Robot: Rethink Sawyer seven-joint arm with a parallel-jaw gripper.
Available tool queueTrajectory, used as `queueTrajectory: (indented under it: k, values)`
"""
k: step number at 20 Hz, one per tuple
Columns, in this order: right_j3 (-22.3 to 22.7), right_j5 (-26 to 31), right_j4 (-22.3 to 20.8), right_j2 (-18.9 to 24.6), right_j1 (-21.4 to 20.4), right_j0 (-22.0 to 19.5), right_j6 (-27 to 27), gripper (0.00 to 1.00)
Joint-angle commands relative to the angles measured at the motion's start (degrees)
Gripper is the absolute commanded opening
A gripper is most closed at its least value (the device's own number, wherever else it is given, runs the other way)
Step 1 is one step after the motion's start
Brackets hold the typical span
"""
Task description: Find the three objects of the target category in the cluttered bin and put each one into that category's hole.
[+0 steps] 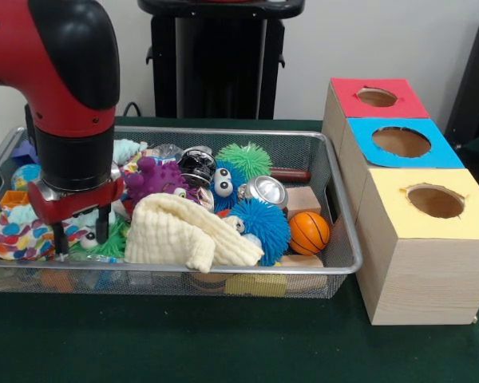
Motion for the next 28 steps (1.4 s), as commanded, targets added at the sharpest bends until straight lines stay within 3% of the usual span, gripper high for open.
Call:
queueTrajectory:
  k: [1,15,28]
  values:
    - [4.43,-7.29,-1.76,6.03,3.09,-0.40,-10.58,1.00]
    - [5.26,-8.26,-2.00,6.69,-2.78,0.65,-8.80,1.00]
    - [5.11,-8.07,-1.06,7.77,-2.52,-0.31,-8.38,1.00]
